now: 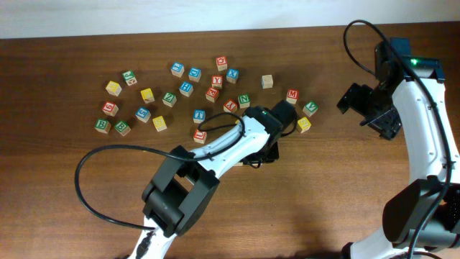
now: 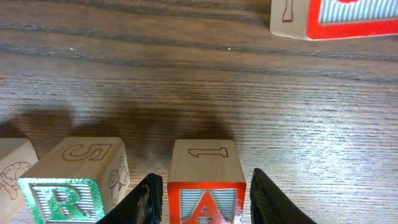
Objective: Spell out ICRA
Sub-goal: 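Set the red A block down right of the R and open the left gripper, then raise the left gripper and pull it back to the left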
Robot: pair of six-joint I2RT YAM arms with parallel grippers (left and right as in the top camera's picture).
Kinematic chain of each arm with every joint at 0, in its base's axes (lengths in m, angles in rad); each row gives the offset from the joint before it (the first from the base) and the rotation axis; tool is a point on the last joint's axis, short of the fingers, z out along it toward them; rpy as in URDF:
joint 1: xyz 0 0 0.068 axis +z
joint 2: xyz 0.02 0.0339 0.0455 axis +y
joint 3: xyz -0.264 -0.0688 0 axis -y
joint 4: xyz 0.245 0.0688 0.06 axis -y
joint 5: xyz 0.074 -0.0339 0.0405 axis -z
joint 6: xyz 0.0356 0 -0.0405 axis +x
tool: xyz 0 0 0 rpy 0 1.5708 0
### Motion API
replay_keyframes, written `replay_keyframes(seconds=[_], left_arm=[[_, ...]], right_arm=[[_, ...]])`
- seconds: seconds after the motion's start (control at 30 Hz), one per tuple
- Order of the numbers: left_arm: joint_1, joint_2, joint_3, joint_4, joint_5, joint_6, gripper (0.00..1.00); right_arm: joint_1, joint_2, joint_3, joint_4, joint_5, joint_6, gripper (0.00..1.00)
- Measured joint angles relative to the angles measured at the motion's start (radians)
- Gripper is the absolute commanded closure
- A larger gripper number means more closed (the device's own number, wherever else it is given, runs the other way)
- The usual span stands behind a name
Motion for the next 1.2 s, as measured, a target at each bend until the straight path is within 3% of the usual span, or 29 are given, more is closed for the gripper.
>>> replay_keyframes(seconds=[0.33, 0.6, 0.7, 0.8, 0.9, 1.03, 1.2], left_arm=[[0.0, 0.001, 0.096, -0.087, 0.0, 0.028, 0.53], [0.065, -0.002, 0.531, -0.43, 0.0, 0.103, 0.52], [0.204, -0.032, 0.566, -0.491, 0.0, 0.118, 0.49], [0.383, -0.043, 0.571, -0.573, 0.0, 0.141, 0.38], [0.54, -0.043, 0.571, -0.649, -0.004, 0.157, 0.39], [0.641, -0.043, 0.571, -0.674, -0.007, 0.271, 0.39], [0.661, -0.043, 0.517, -0.675, -0.007, 0.364, 0.43]], right_arm=[[0.0, 0.0, 0.0, 0.0, 0.0, 0.0, 0.02], [0.0, 0.0, 0.0, 0.0, 0.0, 0.0, 0.01], [0.0, 0.0, 0.0, 0.0, 0.0, 0.0, 0.02], [0.0, 0.0, 0.0, 0.0, 0.0, 0.0, 0.02], [0.0, 0.0, 0.0, 0.0, 0.0, 0.0, 0.02], [0.0, 0.0, 0.0, 0.0, 0.0, 0.0, 0.02], [0.0, 0.0, 0.0, 0.0, 0.0, 0.0, 0.02]])
